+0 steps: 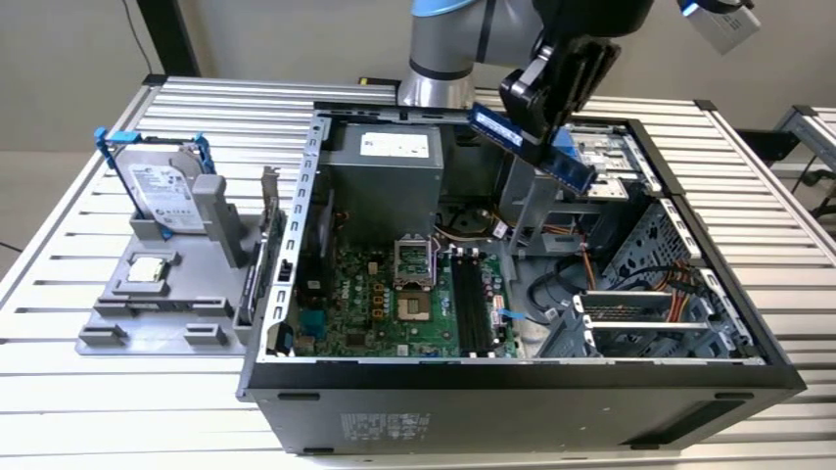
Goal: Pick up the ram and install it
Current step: 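Insert the ram into the slot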
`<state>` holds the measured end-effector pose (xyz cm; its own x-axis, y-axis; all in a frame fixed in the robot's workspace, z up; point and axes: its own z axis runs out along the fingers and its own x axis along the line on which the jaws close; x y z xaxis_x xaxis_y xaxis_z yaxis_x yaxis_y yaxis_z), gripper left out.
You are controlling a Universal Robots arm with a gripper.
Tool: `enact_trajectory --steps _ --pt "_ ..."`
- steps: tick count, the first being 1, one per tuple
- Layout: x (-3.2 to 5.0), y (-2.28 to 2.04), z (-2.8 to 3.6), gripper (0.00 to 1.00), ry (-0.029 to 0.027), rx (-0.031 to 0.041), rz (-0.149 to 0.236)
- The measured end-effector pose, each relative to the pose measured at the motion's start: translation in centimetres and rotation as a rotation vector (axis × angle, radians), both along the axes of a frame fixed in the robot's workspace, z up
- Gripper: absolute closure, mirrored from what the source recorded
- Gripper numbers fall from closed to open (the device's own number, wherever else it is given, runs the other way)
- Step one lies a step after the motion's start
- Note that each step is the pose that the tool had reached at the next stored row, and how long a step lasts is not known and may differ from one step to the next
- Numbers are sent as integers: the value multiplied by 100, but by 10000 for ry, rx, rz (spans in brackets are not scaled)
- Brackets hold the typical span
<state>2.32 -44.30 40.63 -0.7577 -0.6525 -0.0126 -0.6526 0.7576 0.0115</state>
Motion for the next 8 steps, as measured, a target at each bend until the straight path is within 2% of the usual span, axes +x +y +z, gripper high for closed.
enact_trajectory --steps 8 --pt "0 1 1 100 1 -3 -741"
